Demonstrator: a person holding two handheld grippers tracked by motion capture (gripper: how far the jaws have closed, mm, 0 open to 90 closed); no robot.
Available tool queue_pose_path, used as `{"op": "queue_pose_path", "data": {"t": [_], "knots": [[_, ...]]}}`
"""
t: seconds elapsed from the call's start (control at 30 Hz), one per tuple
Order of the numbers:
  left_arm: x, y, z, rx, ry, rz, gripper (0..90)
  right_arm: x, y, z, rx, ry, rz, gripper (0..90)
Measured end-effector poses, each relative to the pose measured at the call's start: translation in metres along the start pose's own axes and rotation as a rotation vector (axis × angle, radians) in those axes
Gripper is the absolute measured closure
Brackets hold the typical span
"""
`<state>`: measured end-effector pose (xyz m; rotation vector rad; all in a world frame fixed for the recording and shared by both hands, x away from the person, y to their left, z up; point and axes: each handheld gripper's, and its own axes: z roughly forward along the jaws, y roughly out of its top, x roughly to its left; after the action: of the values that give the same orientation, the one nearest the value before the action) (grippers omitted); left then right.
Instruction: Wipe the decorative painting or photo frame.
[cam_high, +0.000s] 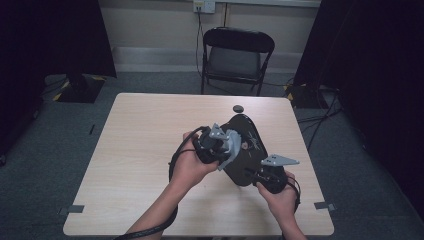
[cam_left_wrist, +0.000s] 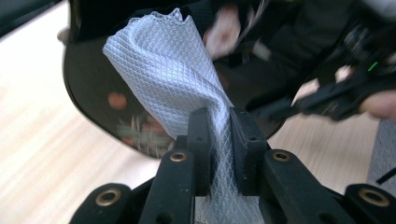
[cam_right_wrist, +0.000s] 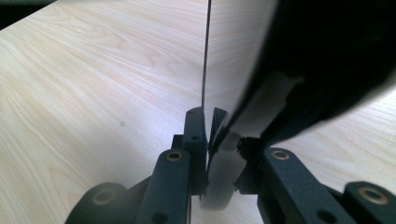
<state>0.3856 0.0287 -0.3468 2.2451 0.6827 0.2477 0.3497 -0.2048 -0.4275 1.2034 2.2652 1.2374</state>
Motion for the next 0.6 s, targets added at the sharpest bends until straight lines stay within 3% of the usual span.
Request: {"op": "queue_pose_path", "data": {"t": [0.6], "knots": [[0.018,-0.071,0.058,0.195,-0.008,-0.097,79.2,0.003,0.003,0.004,-0.002,-0.01,0.011,78.3]]}}
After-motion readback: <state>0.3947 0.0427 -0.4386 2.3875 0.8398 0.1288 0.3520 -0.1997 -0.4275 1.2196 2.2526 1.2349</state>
